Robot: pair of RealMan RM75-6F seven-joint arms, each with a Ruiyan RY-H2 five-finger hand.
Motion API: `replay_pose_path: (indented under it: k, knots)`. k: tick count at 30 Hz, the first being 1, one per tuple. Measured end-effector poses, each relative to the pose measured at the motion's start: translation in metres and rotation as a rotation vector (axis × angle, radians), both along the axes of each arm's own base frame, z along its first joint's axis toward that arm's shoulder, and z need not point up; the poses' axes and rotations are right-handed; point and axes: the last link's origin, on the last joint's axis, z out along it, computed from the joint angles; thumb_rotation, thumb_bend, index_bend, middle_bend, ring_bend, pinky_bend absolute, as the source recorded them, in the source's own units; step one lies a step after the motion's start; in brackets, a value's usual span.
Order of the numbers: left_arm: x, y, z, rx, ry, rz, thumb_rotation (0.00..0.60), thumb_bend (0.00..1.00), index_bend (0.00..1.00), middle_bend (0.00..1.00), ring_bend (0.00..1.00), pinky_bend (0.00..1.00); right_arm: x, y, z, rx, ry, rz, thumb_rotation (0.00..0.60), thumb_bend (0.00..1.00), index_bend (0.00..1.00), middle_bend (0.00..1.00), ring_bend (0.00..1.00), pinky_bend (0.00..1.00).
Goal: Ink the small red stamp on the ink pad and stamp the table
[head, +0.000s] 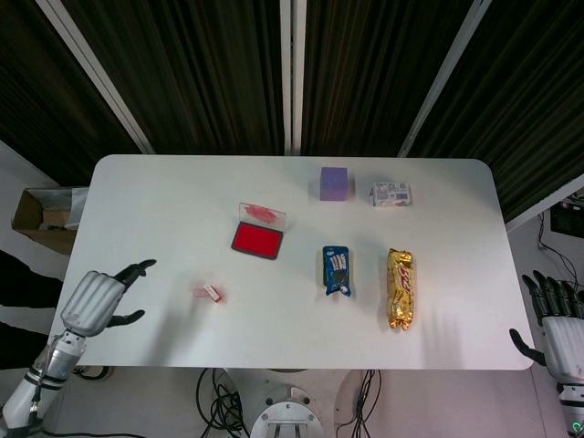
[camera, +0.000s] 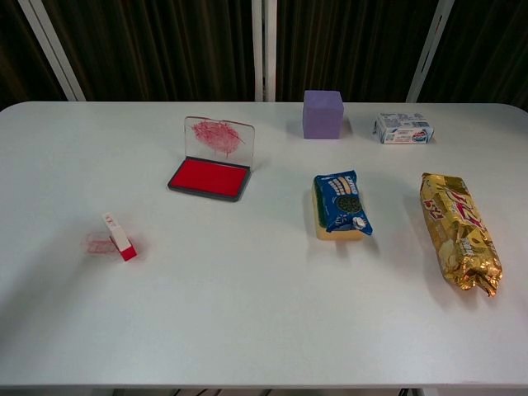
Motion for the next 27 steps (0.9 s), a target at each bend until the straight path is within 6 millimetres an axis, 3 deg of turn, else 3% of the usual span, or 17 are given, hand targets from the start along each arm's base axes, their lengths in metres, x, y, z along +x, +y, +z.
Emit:
replay_pose_path:
  k: [8, 16, 27]
  knots:
    - [0.011, 0.032, -0.046, -0.079, 0.011, -0.096, 0.600, 0.09, 0.25, 0.28, 0.93, 1.00, 0.000, 0.002, 0.003, -0.012, 0.002, -0.001, 0.600, 0.18, 0.00, 0.00, 0.00, 0.00]
    - [0.025, 0.045, -0.095, -0.189, 0.057, -0.198, 0.600, 0.13, 0.27, 0.28, 0.93, 1.00, -0.001, 0.003, 0.005, -0.013, 0.002, -0.009, 0.600, 0.19, 0.00, 0.00, 0.00, 0.00]
    - [0.023, 0.057, -0.124, -0.208, 0.170, -0.285, 0.600, 0.17, 0.33, 0.35, 0.93, 1.00, -0.004, 0.004, 0.008, -0.013, 0.002, -0.015, 0.600, 0.19, 0.00, 0.00, 0.00, 0.00]
